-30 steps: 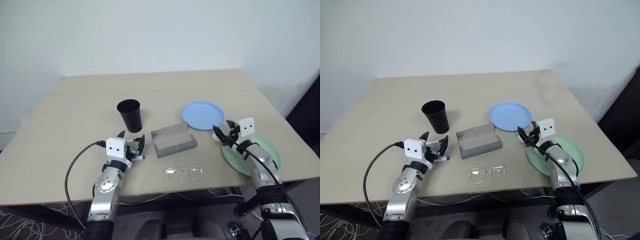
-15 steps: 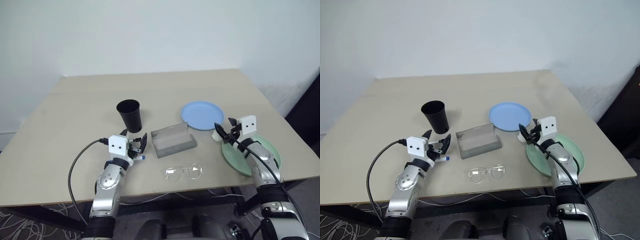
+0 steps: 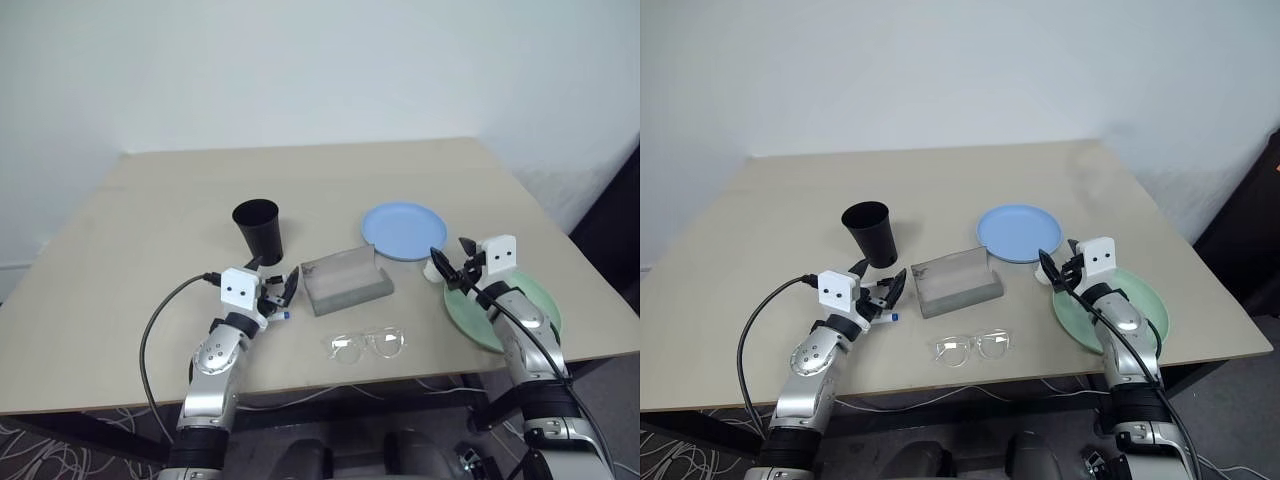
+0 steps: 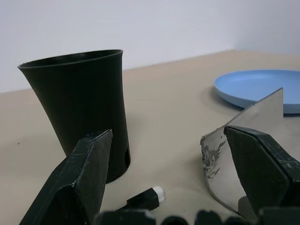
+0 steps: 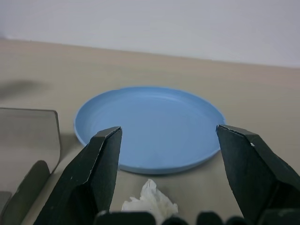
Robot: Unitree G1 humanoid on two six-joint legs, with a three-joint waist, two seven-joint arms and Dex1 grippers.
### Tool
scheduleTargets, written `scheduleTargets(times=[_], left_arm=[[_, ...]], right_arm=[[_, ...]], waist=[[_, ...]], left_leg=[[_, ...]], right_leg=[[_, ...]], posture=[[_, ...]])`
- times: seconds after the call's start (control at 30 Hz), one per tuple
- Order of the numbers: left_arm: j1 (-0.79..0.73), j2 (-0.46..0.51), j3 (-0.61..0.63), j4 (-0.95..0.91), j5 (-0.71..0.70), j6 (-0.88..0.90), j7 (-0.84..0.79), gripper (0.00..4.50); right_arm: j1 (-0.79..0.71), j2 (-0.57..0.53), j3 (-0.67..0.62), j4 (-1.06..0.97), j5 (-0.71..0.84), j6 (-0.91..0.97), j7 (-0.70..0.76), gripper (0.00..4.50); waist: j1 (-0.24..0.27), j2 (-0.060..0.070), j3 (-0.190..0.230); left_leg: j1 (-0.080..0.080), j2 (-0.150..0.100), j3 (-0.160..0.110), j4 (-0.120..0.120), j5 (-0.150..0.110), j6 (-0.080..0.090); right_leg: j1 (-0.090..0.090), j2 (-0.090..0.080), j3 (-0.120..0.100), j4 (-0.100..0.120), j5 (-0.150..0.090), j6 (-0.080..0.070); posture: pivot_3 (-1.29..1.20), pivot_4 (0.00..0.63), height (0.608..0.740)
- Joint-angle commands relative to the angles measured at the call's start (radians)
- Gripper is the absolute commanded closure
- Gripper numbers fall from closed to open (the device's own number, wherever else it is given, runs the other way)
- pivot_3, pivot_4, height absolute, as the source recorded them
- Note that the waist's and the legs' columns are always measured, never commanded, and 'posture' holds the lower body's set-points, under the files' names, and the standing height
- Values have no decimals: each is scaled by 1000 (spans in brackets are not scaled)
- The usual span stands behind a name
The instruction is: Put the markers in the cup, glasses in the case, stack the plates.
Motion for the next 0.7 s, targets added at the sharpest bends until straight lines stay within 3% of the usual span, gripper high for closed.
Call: scheduleTargets(times=[0.03, 0.1, 0.27, 0.7], left_arm=[[-18, 20, 0, -17, -7, 3, -23, 460], [-14, 34, -8, -23, -18, 21, -56, 460], [-7, 47, -35, -71, -77, 77, -158, 416], [11, 91, -110, -201, -153, 208, -333, 416]], right_arm=[[-22, -12, -10, -76, 30, 23, 21, 1015], [-19, -36, -7, -107, 32, 58, 43, 1015], [9, -108, -17, -244, 98, 223, 115, 27], [4, -322, 16, -504, 205, 832, 163, 27]], waist=[[0, 0, 0], [0, 0, 0], [3, -1, 0], [4, -3, 2]], left_leg=[[0, 0, 0, 0, 0, 0], [0, 0, 0, 0, 0, 0], [-1, -1, 0, 0, 0, 1], [-1, 1, 0, 0, -2, 0]], right_leg=[[0, 0, 0, 0, 0, 0], [0, 0, 0, 0, 0, 0], [0, 0, 0, -1, 0, 0], [-1, -1, -1, -2, -1, 0]], posture=[[0, 0, 720], [0, 0, 720], [0, 0, 720], [0, 0, 720]])
